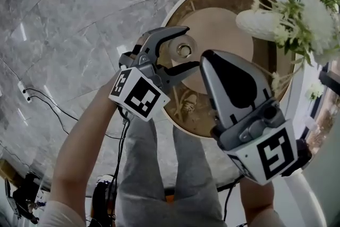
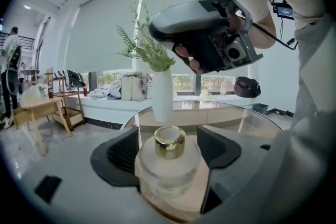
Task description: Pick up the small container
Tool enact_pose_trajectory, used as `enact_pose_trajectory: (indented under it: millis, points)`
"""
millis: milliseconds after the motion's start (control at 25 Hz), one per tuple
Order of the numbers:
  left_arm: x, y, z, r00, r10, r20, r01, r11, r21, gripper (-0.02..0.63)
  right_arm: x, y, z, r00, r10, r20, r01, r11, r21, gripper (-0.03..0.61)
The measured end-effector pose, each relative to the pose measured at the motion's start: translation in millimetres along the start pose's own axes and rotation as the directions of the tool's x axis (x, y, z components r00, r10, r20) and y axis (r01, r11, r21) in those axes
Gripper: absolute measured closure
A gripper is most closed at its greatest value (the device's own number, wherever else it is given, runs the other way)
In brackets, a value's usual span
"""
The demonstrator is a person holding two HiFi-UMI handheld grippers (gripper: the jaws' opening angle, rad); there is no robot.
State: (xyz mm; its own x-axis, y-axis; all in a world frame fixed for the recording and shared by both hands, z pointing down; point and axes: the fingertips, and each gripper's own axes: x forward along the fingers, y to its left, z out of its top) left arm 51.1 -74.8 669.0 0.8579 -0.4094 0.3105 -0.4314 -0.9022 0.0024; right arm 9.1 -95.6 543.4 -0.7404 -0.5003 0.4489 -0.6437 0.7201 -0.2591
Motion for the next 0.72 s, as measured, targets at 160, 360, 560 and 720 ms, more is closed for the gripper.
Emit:
enact_pose_trajectory:
  millis: [160, 360, 560, 720]
  points:
    - [5, -1, -6, 1.000, -0.011, 0.003, 0.011, 1.000, -0.005, 0.282, 4, -4, -9, 1.000, 0.005, 0.001, -0.005, 1.000, 0.003, 0.571]
    - [13, -3, -17, 0.999, -0.036, -0.026, 0.035, 0.999, -0.038, 0.281, 8, -9, -25, 1.000, 0.005, -0.022, -0.005, 1.000, 0.006, 0.571]
    - [22, -5, -26, 0.995, -0.074, -0.060, 0.071, 0.996, -0.053, 0.281, 11, -21, -48, 0.998, -0.018, -0.054, 0.017, 1.000, -0.014, 0.571]
    - [24, -6, -28, 0.994, -0.082, -0.075, 0.079, 0.996, -0.047, 0.281, 14, -23, -58, 0.998, -0.012, -0.060, 0.011, 1.000, -0.009, 0.571]
